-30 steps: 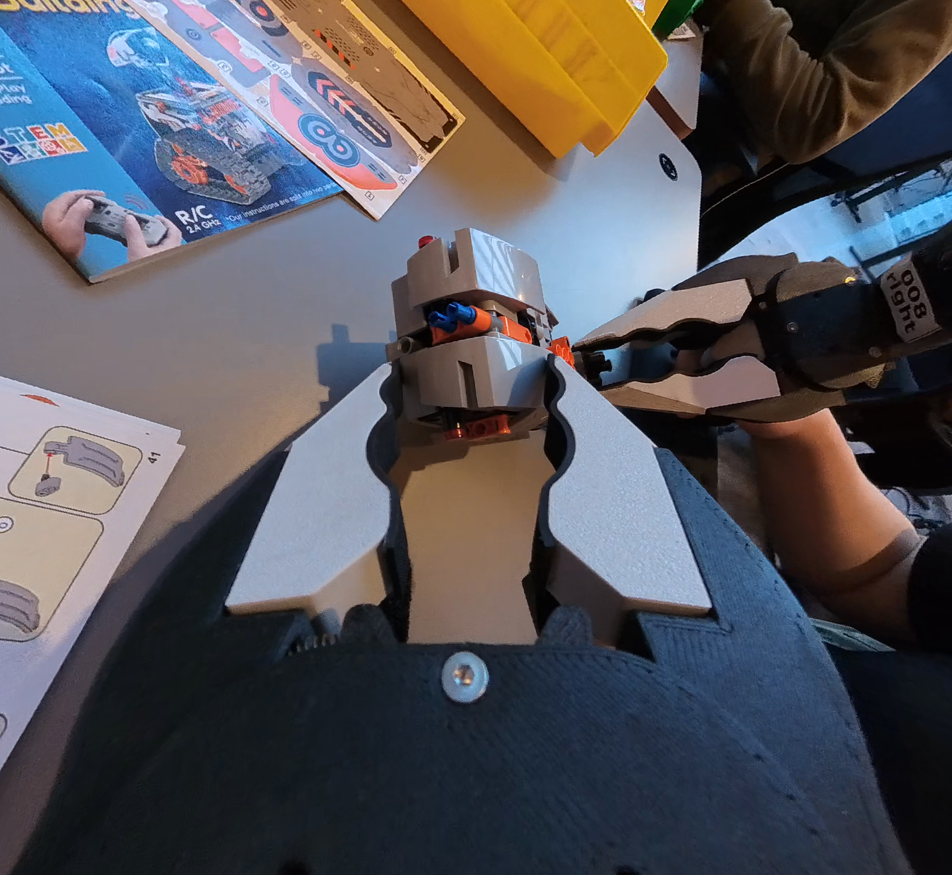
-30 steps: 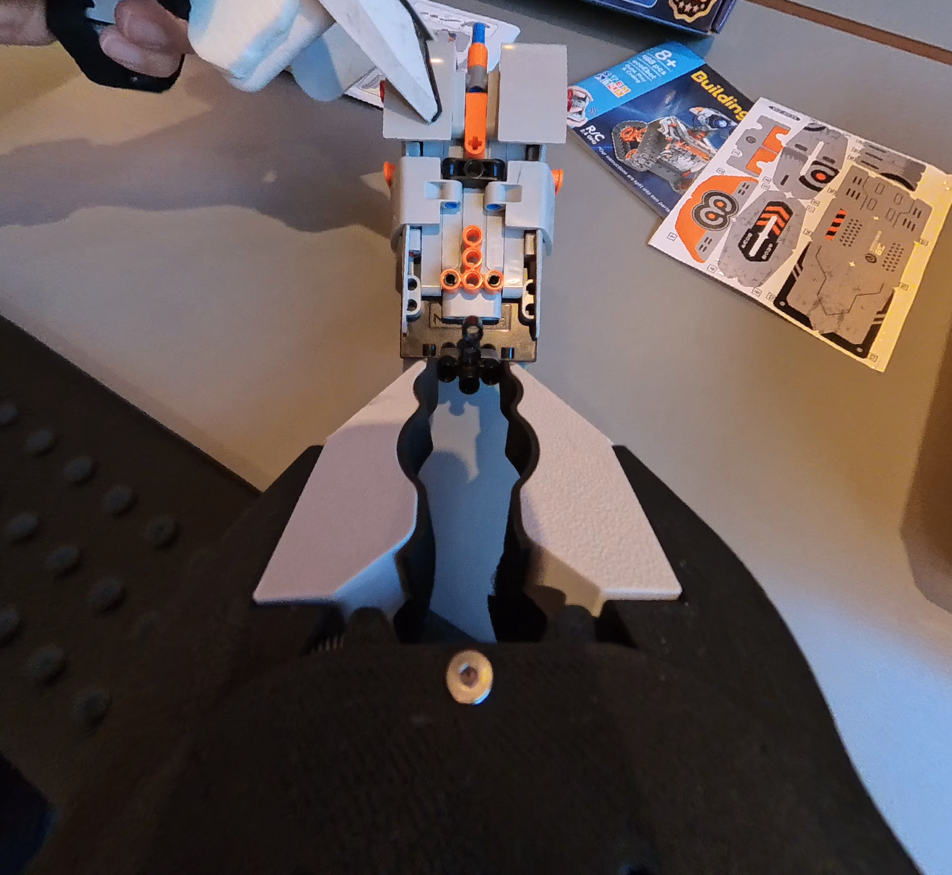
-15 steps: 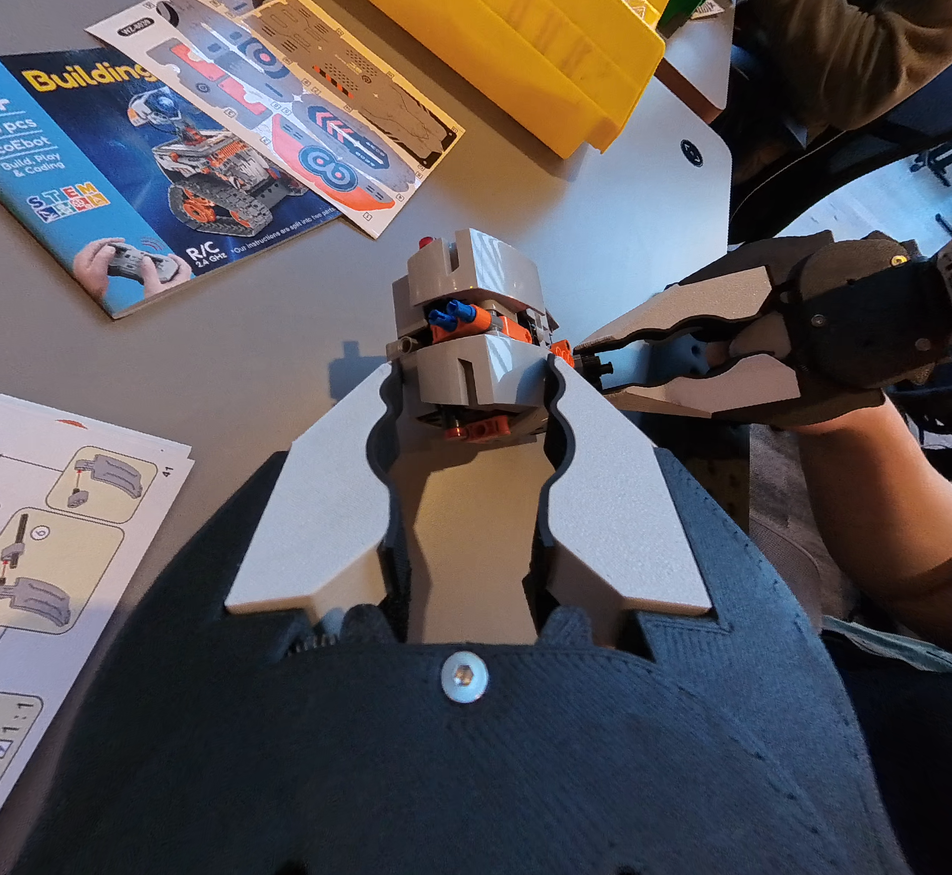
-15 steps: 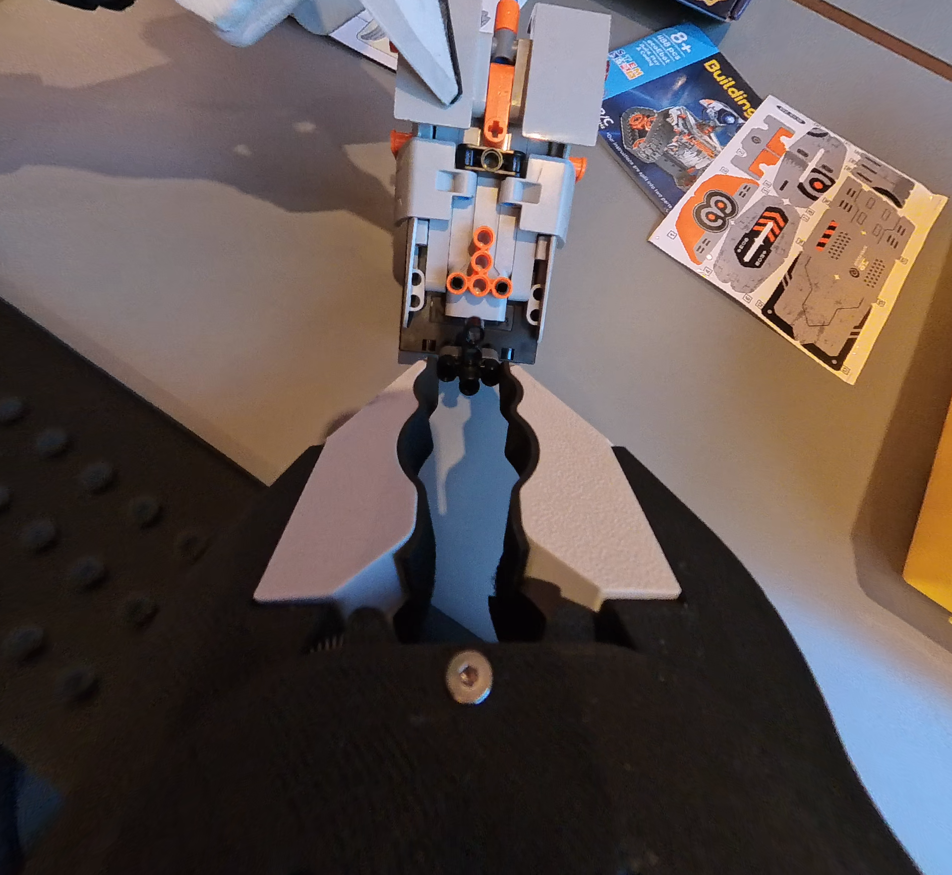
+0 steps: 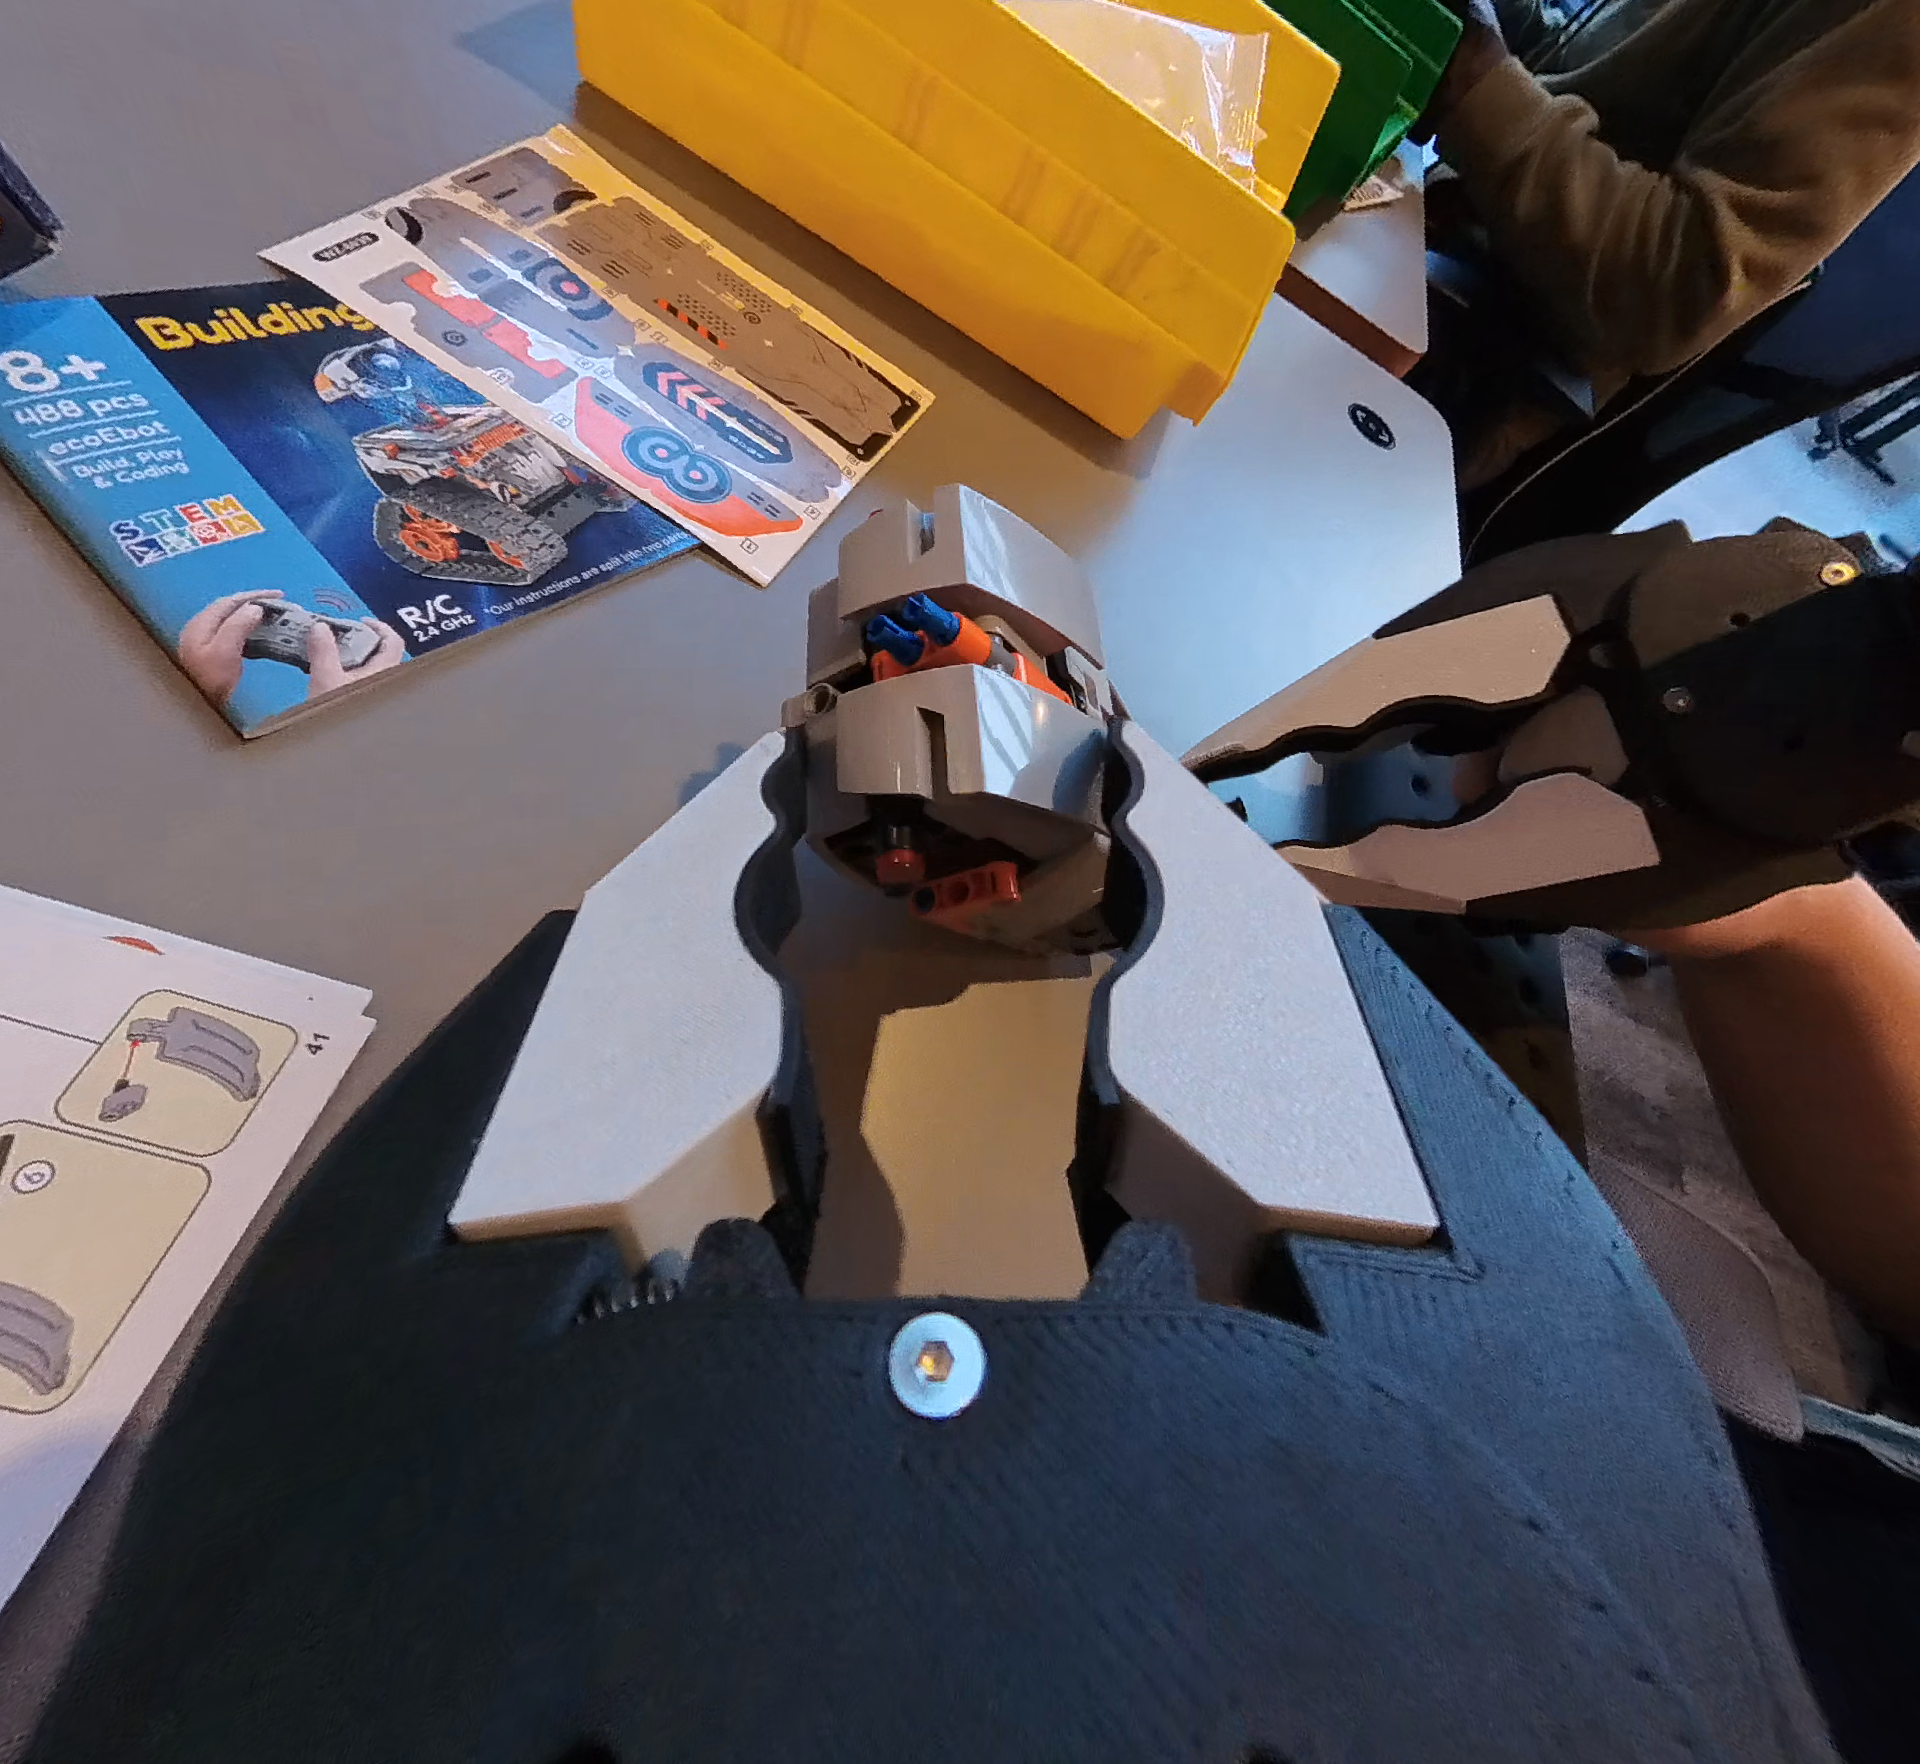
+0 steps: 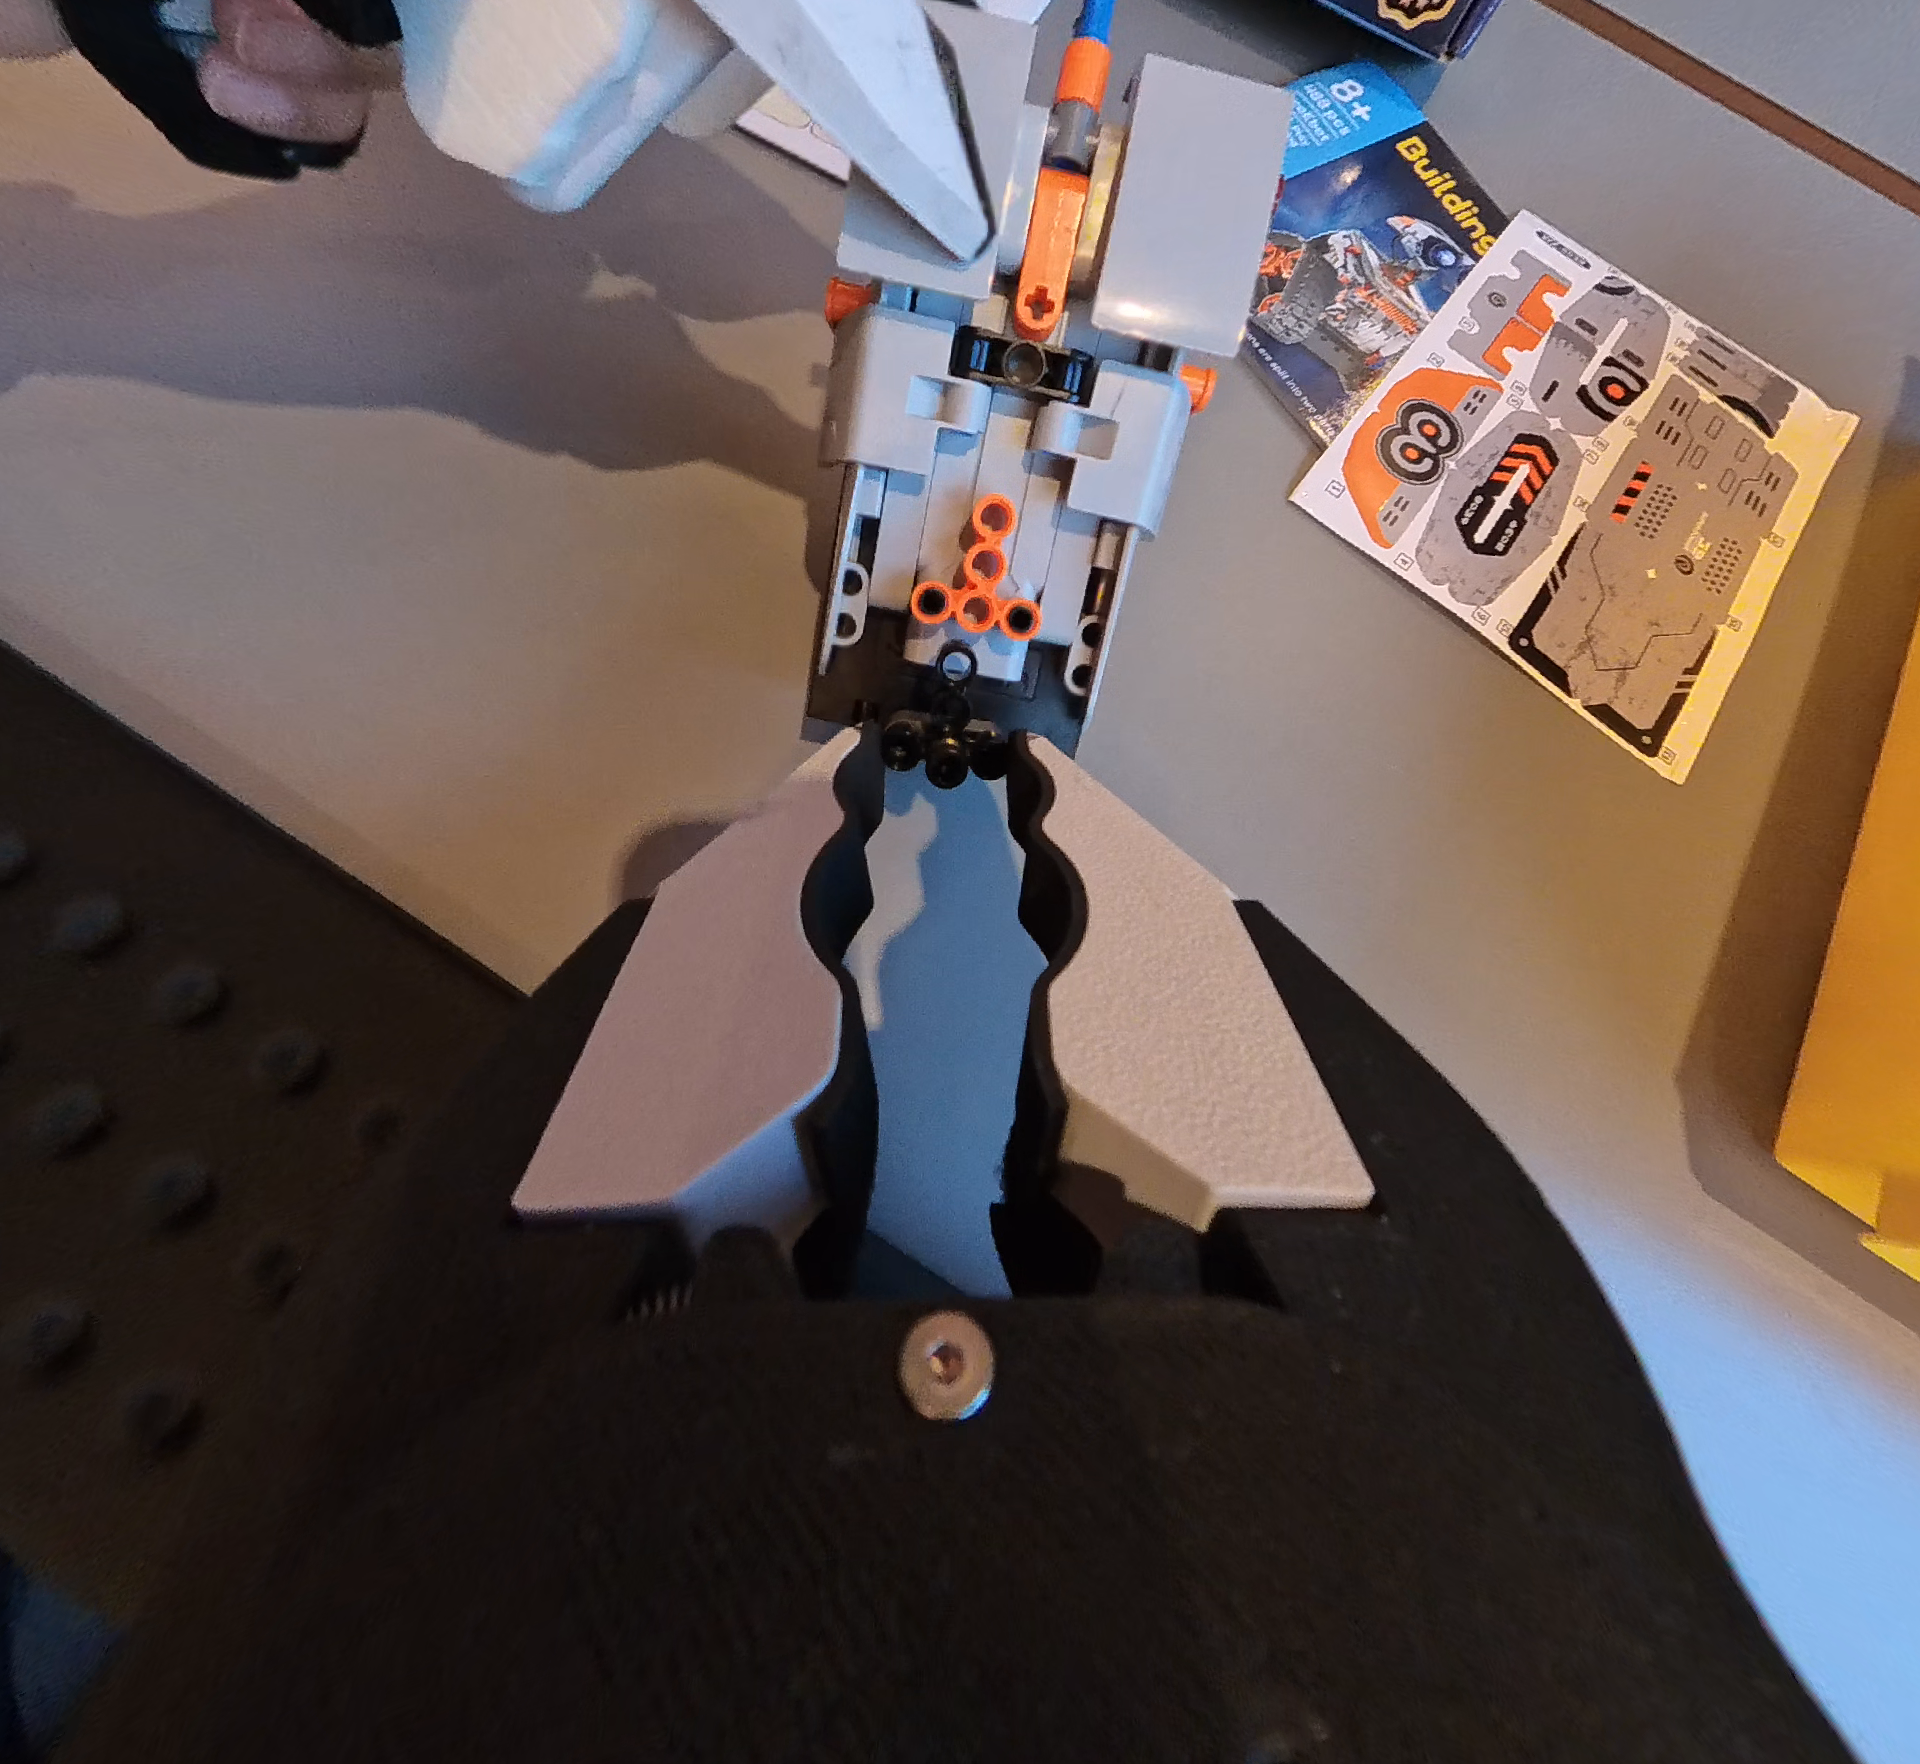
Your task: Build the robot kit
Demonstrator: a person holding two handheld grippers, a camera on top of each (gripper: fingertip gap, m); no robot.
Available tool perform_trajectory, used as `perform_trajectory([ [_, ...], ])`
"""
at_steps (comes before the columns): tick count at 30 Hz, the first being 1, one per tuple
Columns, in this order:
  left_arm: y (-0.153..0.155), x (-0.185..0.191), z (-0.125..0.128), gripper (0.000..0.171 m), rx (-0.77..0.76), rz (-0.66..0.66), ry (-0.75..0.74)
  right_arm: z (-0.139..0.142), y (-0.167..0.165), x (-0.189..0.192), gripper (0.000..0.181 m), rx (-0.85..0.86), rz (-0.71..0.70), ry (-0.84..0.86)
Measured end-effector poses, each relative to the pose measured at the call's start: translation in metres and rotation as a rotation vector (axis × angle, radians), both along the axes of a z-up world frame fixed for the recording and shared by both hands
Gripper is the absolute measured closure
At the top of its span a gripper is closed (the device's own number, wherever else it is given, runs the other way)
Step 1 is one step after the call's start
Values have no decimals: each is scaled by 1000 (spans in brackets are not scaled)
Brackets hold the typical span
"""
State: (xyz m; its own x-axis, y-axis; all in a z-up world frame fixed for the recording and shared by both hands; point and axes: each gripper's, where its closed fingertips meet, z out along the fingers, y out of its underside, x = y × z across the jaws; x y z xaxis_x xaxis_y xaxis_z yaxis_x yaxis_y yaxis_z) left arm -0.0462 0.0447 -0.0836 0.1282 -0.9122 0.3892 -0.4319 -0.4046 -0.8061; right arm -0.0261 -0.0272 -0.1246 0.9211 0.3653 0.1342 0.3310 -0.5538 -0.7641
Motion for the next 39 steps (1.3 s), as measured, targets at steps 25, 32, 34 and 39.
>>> perform_trajectory([
  [25, 1, 9, 9, 118, -50, -20, -263, -2, 4, -1, 159, 105, -21, -34],
  [32, 3, 7, 6, 119, -87, 6, -248, -1, 5, 0, 160, 115, -42, -42],
  [34, 3, 7, 6, 119, -83, 8, -245, -2, 6, 1, 161, 110, -54, -32],
  [39, 2, 7, 7, 119, -66, 8, -245, -2, 6, 1, 160, 105, -58, -19],
])
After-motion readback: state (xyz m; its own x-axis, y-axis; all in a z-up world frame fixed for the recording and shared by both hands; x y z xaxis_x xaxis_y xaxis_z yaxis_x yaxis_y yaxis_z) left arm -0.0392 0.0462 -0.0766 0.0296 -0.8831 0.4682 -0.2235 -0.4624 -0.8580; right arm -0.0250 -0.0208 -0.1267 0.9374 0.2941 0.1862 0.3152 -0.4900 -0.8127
